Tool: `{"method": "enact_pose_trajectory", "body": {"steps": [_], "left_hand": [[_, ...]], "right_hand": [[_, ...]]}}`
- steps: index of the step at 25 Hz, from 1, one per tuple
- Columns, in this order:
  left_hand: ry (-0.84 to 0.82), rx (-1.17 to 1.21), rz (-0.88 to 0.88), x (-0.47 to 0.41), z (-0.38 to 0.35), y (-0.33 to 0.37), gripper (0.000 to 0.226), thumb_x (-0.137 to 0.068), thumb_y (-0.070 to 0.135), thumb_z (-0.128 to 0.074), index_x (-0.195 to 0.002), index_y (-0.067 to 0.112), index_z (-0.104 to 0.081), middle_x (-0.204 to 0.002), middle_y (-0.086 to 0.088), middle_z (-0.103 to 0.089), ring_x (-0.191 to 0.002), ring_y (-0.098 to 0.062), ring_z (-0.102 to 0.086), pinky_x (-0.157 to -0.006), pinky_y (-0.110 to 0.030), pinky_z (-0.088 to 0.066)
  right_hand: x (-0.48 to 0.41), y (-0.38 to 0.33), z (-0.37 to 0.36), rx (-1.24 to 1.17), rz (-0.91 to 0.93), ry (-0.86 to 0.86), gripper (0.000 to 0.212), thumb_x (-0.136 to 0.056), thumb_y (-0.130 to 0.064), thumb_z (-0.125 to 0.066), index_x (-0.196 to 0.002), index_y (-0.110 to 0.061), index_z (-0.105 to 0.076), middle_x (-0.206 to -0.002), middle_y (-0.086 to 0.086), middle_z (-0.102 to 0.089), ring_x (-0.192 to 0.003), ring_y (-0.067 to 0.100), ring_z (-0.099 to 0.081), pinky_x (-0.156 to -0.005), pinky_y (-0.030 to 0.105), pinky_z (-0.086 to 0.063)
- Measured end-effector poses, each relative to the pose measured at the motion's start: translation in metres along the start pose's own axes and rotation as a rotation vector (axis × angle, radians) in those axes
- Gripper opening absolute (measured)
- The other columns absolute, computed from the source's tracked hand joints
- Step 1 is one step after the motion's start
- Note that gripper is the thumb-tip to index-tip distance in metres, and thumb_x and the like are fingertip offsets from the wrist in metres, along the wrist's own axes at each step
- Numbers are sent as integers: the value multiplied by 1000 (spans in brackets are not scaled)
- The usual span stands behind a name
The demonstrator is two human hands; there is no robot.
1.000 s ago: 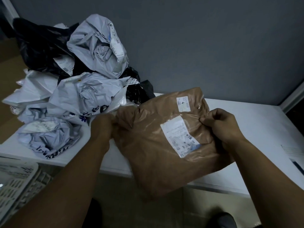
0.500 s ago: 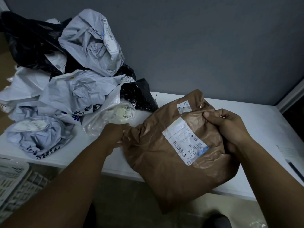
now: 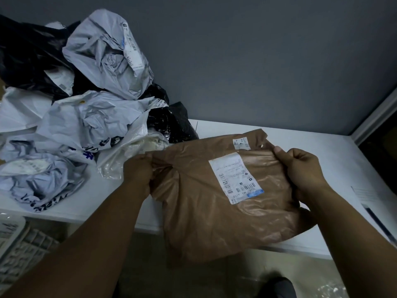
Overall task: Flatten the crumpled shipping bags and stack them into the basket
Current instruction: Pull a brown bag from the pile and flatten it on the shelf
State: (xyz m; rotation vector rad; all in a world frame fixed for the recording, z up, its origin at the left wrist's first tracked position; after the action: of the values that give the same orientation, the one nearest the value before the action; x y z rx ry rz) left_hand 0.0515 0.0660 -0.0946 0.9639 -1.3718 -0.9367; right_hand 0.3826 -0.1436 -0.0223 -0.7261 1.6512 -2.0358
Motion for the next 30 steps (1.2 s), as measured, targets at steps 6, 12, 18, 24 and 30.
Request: {"method": "enact_pose_trajectory", "body": {"steps": [6,12,18,24,30], "left_hand": [[82,7,-85,-5,-2,4,26,-98,28,-48,-107,16,-70,-108,-12,-71,-101,-33,-67,-91,-53,-55],[-115,97,-202,3,-21,32,24,-99,29,-55,-113,15,-69,-107,-5,-72,-94,-22,-69,-81,-38,-57],[-349,-271,260,29,-47,-9,40,-80,49,-74,-107,21,-65,-101,-5,-64,-96,-21,-62,-91,-41,-52],[-318,-551,-27,41,-79,-18,27,-74,23,-76,-86,0,-68,-79,-16,-61,-78,-24,-60,-68,-35,-45],[-484,-866,-224,83,-123,-42,65,-72,47,-59,-133,28,-51,-133,1,-59,-118,-26,-57,-98,-40,-49]], "right_hand": [[-5,10,7,75,3,41,44,-85,-38,-78,-71,-5,-52,-67,16,-48,-63,26,-47,-56,31,-45],[4,20,5,31,-154,-324,26,-95,-23,-67,-101,2,-73,-103,21,-75,-97,40,-71,-89,48,-59],[-11,34,31,-223,-181,14,20,-99,-16,-61,-106,2,-68,-98,18,-74,-87,34,-72,-73,40,-61],[-13,78,59,-104,-367,328,15,-99,-11,-53,-109,-6,-63,-110,17,-68,-84,33,-65,-55,32,-53],[23,86,35,525,-583,-234,52,-97,-50,-58,-106,2,-60,-74,22,-68,-54,33,-68,-48,31,-55]]}}
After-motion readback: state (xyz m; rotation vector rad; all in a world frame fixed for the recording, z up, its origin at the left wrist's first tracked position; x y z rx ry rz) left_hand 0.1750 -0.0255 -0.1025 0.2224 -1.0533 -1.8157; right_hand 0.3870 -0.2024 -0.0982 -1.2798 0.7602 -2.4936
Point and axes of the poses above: each hand's wrist, its own x-axis away from the middle knuckle, its own z-axis out of the back of the hand, y = z × x, the point moved 6 cm from there along -x, towards the middle knuckle
